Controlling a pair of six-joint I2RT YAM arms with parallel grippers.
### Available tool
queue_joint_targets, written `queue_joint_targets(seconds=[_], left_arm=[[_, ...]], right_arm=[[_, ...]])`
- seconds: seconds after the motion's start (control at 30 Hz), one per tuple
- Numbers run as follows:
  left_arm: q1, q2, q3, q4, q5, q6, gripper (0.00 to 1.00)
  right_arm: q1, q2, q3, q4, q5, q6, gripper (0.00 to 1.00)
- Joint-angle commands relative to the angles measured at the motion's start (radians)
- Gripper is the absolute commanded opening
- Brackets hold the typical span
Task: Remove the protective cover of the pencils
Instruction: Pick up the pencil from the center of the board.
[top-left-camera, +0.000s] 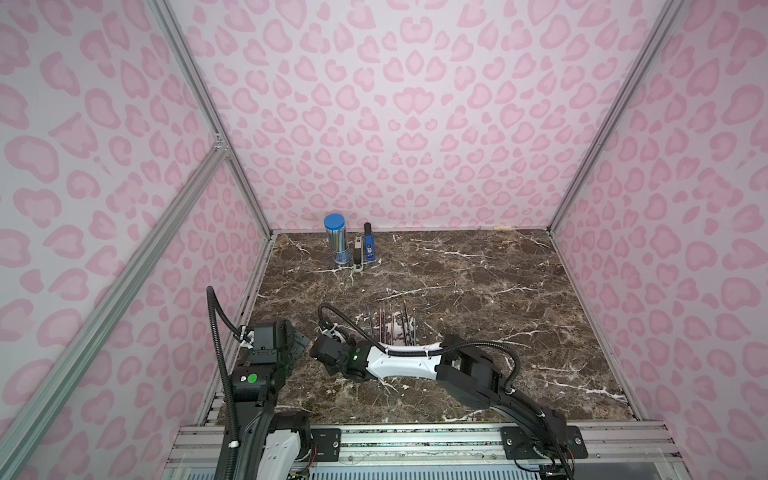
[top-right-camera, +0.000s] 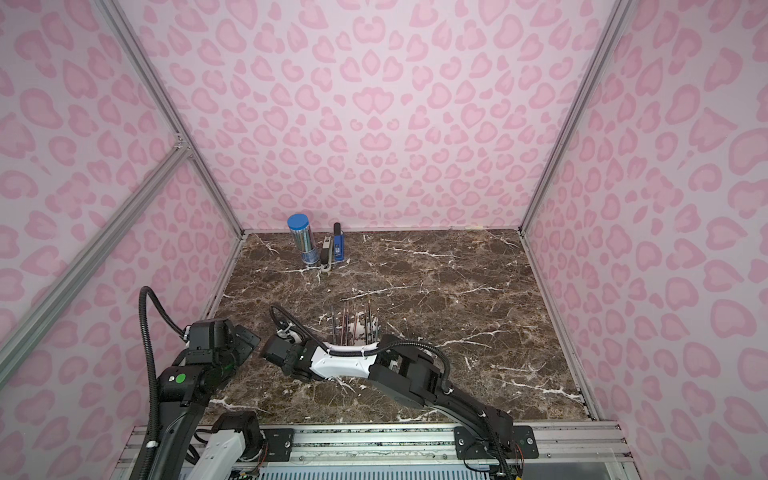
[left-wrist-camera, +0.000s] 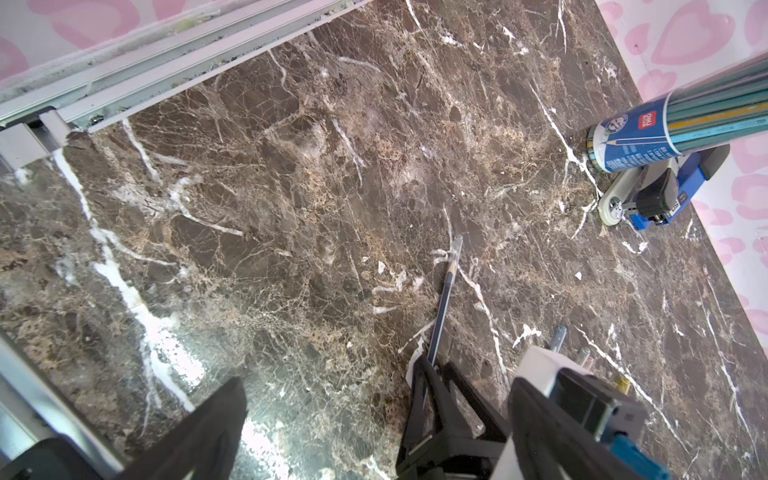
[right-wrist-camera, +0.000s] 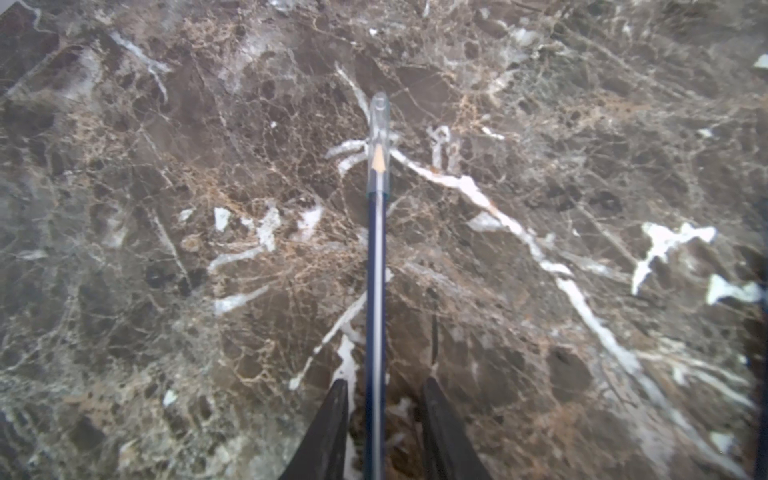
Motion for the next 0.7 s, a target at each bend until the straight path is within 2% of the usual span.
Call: queue_joint_targets(seconds=[0.0,0.2,0.4,0.67], left_arm=[[0.001,0.004,0.005,0.017,-0.003,0.005,1.0],[0.003,0.004,0.01,0.017,-0.001,0.006,1.0],[0.003,0.0,0.01,0.016,0.003,0.005,1.0],[0.003,0.002,0.012,0.019,0.01,0.006,1.0]], right_arm=[[0.015,0.039,0.008,-0.147,-0.021,0.029,0.32],[0.012,0.064,0.003,-0.161,-0.024,0.045,0.27],[-0.004,0.064,-0.014,-0.148,-0.044,0.051,0.14],[-0.026,-0.01,-0.092,-0.078,-0.063,0.051,0.09]])
